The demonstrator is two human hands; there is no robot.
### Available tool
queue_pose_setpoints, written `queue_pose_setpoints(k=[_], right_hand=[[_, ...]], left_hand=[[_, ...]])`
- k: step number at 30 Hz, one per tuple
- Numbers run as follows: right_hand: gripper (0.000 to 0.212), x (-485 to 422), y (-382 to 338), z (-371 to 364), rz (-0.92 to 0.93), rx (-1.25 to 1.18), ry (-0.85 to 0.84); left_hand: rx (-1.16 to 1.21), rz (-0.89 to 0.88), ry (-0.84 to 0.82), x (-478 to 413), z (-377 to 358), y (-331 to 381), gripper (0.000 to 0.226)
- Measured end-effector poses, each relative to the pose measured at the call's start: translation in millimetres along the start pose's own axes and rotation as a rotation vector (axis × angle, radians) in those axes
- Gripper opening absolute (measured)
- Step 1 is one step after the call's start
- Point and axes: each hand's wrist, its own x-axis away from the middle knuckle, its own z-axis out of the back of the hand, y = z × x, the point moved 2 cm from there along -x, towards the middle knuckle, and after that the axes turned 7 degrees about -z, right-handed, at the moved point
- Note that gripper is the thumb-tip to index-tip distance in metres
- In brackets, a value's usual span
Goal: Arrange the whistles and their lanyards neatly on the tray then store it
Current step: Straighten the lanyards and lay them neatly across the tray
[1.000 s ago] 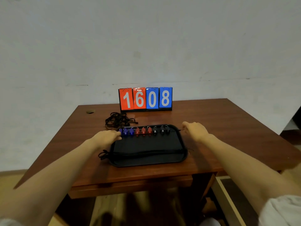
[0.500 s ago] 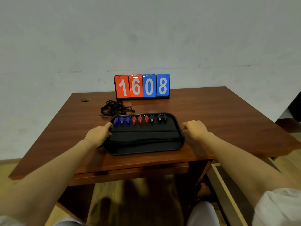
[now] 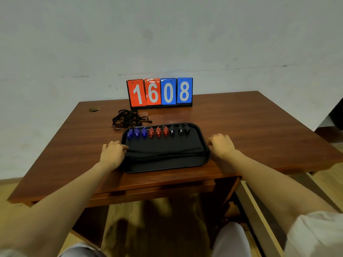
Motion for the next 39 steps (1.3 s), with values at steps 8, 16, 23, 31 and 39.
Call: queue_pose_setpoints(k=[8,16,23,31,39], right_hand=[[0.028,-1,-2,-1,0.010,0.028,-0.024],[0.026,2,0,-3,0.007,-0.024,-0.031],[0.026,3,-1,-2,0.007,-0.016,-0.035],[0.033,3,-19,3,0.188,-0.031,0.008],[0.039,7,-30,-12,0.231,0.051,-0.135]], left_hand=[[0.017,-0.004,-0.086,-2,-8,5,0.032],[-0.039,0.014,-0.092,2,-10,4,0.033],[-0.019,0.015,-0.097,4,-11,4,0.035],[-0.048,-0.050,-0.074,7,-17,13,0.039],[0.020,-0.163,-0.171,13,-25,21,0.054]])
